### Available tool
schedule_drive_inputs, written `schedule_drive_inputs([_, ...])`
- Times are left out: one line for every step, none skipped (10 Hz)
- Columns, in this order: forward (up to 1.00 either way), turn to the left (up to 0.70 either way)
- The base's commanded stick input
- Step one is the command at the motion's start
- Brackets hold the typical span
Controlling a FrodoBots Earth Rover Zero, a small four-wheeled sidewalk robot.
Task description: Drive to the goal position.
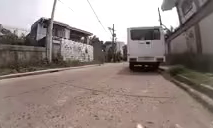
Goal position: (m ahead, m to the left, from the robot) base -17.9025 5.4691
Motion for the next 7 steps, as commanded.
schedule_drive_inputs([0.00, 0.57])
schedule_drive_inputs([0.00, 0.85])
schedule_drive_inputs([0.00, 0.85])
schedule_drive_inputs([0.00, 0.85])
schedule_drive_inputs([0.00, 0.85])
schedule_drive_inputs([0.00, 0.85])
schedule_drive_inputs([0.00, 0.85])
